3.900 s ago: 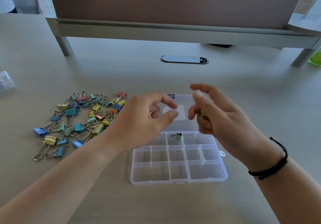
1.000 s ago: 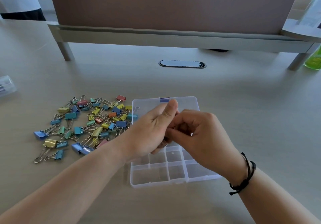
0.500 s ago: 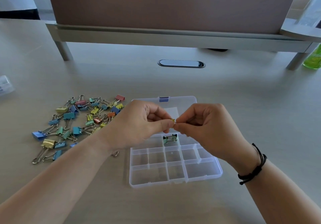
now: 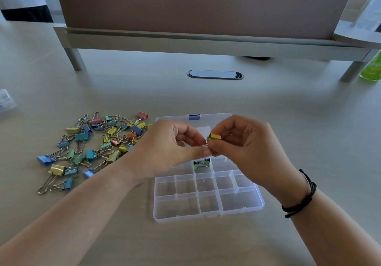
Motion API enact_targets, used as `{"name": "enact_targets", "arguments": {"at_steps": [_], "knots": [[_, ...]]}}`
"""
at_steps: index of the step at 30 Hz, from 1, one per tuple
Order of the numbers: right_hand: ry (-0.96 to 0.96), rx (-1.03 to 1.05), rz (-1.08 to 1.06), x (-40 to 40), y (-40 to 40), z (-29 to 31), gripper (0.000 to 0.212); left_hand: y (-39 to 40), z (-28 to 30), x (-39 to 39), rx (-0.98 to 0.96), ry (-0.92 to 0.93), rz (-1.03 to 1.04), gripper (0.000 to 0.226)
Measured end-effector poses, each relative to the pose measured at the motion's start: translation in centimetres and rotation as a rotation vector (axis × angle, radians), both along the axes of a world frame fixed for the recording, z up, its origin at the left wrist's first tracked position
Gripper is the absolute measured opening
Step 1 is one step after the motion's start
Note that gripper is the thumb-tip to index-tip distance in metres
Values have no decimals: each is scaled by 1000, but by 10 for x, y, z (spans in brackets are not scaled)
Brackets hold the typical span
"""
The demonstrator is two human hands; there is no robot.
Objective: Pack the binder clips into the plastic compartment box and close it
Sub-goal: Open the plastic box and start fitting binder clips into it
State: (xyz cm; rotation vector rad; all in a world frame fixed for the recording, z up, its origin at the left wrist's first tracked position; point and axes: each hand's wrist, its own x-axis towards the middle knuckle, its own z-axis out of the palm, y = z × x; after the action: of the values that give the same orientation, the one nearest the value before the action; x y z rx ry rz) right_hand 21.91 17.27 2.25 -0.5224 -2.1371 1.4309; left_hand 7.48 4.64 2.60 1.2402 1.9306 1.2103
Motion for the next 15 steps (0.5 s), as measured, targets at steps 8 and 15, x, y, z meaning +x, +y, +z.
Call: {"name": "enact_targets", "arguments": {"at_steps": [8, 15], "knots": [[-147, 230, 4, 2, 0, -3, 8, -4, 6, 0, -28, 166, -8, 4], [-341, 451, 143, 6, 5, -6, 7, -7, 8, 2, -189, 324, -122, 2]]}}
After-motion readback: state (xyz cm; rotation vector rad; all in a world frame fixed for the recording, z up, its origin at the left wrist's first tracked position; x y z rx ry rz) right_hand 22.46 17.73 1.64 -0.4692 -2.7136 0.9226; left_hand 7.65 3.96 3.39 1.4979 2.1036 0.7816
